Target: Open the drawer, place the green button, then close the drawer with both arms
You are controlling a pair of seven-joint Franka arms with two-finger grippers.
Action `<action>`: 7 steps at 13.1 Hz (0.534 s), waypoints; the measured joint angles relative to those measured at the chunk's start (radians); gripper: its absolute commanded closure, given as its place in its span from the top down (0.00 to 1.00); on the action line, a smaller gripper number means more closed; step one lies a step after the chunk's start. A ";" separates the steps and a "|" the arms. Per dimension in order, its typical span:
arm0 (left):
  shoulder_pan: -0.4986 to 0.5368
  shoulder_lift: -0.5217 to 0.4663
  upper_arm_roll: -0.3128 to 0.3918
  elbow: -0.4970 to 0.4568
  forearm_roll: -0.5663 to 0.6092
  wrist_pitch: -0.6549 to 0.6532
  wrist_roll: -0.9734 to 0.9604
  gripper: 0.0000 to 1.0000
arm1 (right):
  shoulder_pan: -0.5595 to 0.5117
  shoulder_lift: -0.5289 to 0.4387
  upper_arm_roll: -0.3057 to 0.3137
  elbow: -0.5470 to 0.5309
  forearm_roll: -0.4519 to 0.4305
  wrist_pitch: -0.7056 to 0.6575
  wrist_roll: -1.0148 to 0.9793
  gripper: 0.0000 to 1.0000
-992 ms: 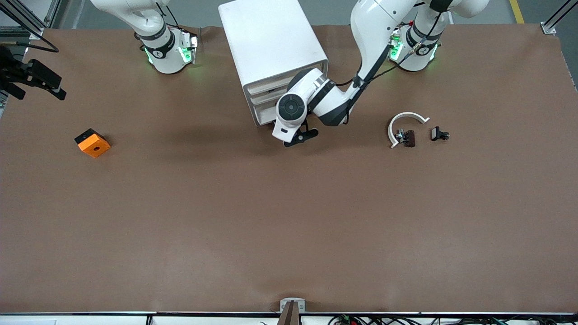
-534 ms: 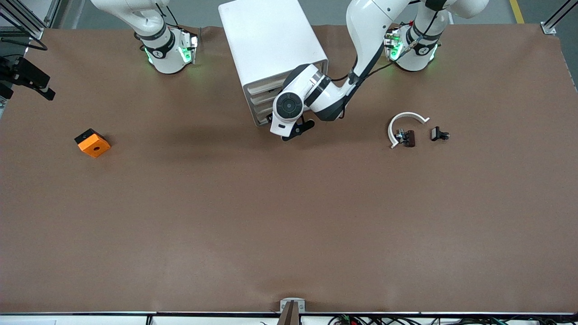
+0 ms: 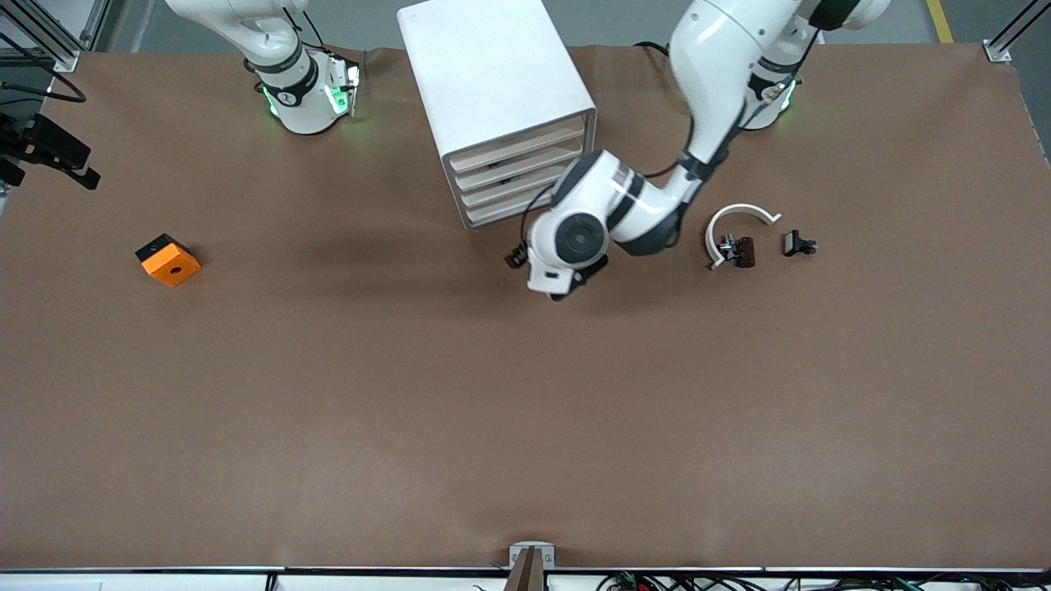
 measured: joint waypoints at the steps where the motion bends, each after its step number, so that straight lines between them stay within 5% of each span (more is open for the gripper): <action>1: 0.045 -0.006 0.001 0.033 0.048 -0.039 0.003 1.00 | 0.000 0.002 0.001 0.000 0.000 0.000 0.000 1.00; 7: 0.194 -0.127 0.003 0.100 0.401 -0.102 0.011 1.00 | 0.000 0.013 0.005 0.000 0.000 -0.007 -0.004 1.00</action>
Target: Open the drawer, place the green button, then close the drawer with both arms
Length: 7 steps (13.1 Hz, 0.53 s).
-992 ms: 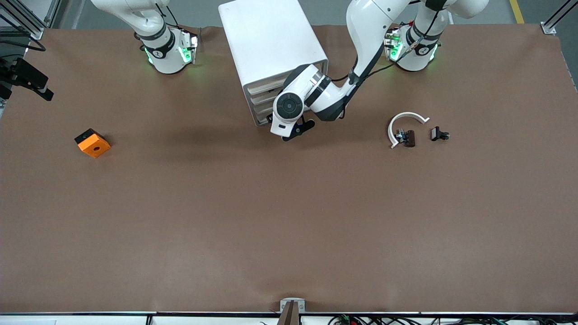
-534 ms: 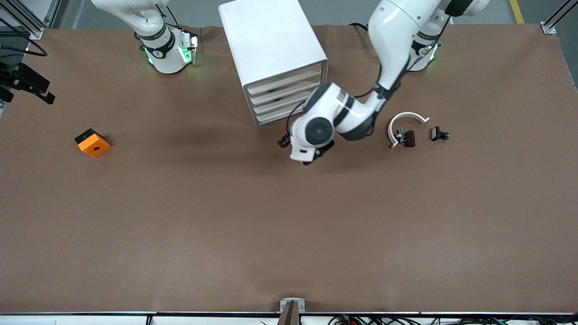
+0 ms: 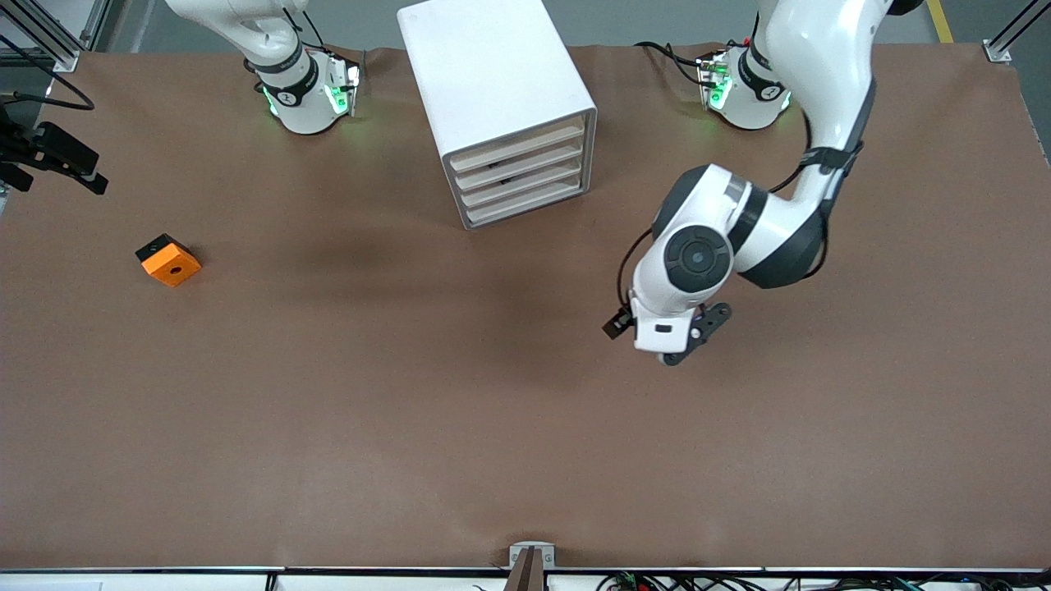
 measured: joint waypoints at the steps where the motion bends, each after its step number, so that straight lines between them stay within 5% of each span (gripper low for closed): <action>1: 0.029 -0.027 0.000 0.001 0.011 -0.003 0.029 1.00 | 0.000 0.000 0.000 0.000 0.000 -0.002 0.000 1.00; 7: 0.195 -0.204 0.002 0.006 0.016 -0.126 0.392 1.00 | -0.001 0.000 -0.001 0.002 0.000 -0.003 -0.002 1.00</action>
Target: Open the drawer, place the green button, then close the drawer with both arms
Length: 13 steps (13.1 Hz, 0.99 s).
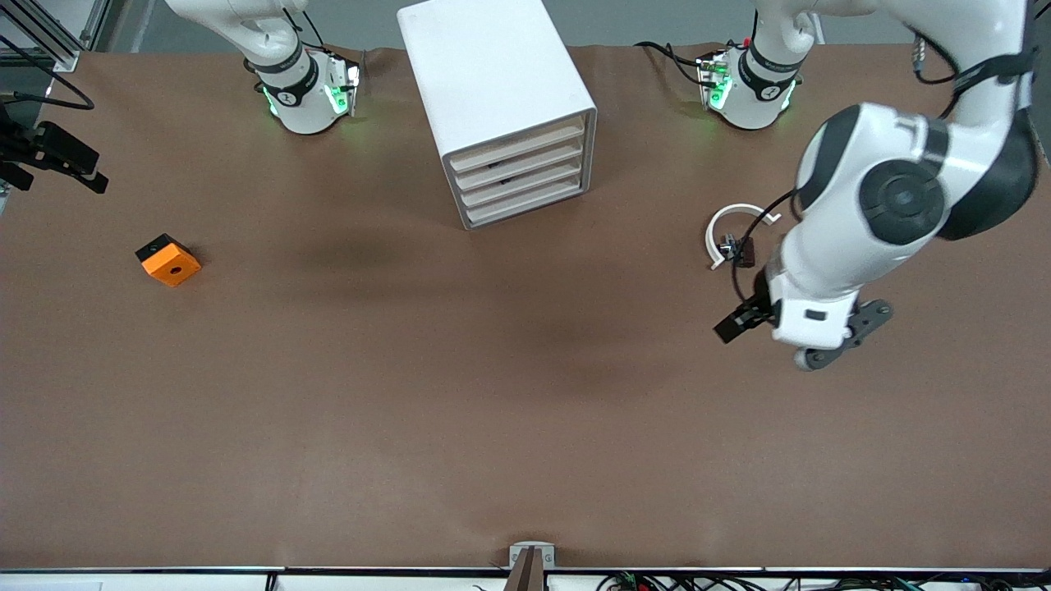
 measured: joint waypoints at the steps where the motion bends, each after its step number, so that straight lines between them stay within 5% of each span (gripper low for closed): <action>1: 0.026 -0.033 0.000 0.000 0.000 -0.022 0.078 1.00 | 0.000 0.000 0.000 0.000 0.000 0.000 0.000 1.00; 6: 0.079 -0.168 0.006 -0.012 0.000 -0.105 0.309 1.00 | 0.000 0.000 0.000 0.002 0.000 0.000 0.000 1.00; 13: 0.154 -0.418 0.062 -0.179 0.001 -0.159 0.676 1.00 | 0.000 0.000 0.000 0.003 0.000 -0.001 -0.001 1.00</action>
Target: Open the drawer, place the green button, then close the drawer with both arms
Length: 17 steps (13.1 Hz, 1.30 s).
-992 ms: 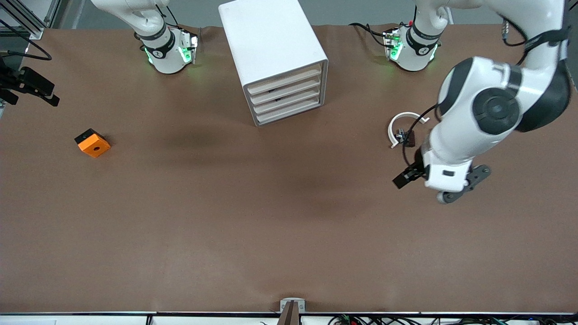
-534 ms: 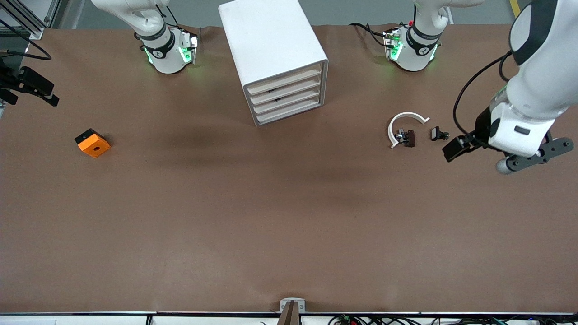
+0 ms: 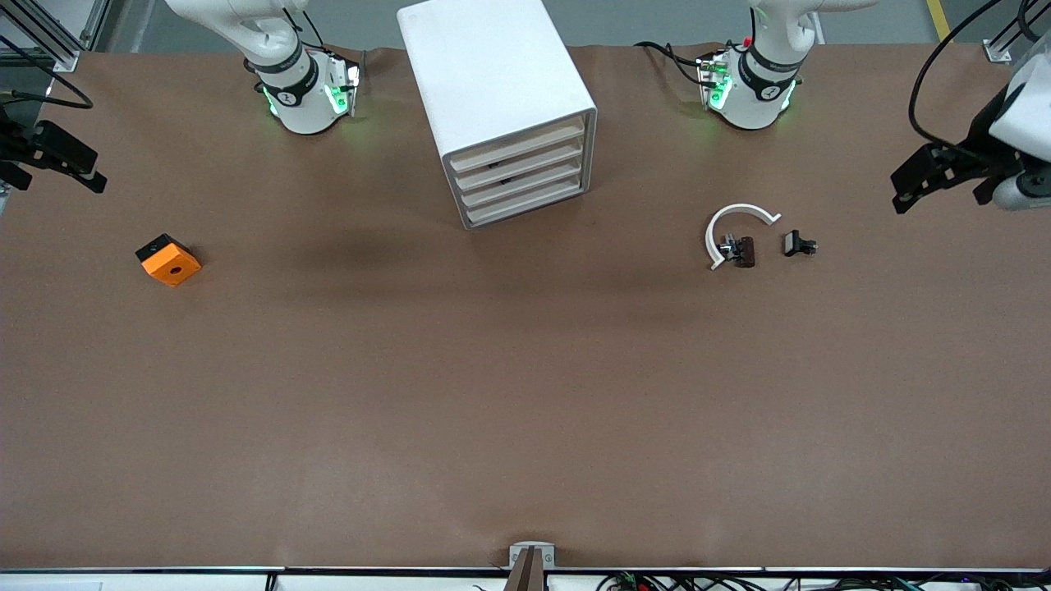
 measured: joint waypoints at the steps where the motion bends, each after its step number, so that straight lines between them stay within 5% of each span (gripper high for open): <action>1: -0.001 -0.022 0.000 -0.020 0.000 -0.002 0.012 1.00 | 0.000 0.000 0.000 0.000 0.000 0.000 0.000 1.00; 12: 0.001 -0.040 0.029 -0.035 -0.024 -0.023 0.063 1.00 | 0.000 0.004 0.000 0.001 0.000 -0.008 -0.001 1.00; 17: 0.028 -0.040 -0.004 -0.042 -0.047 -0.028 0.063 1.00 | -0.001 0.071 0.000 0.089 0.000 -0.076 -0.001 1.00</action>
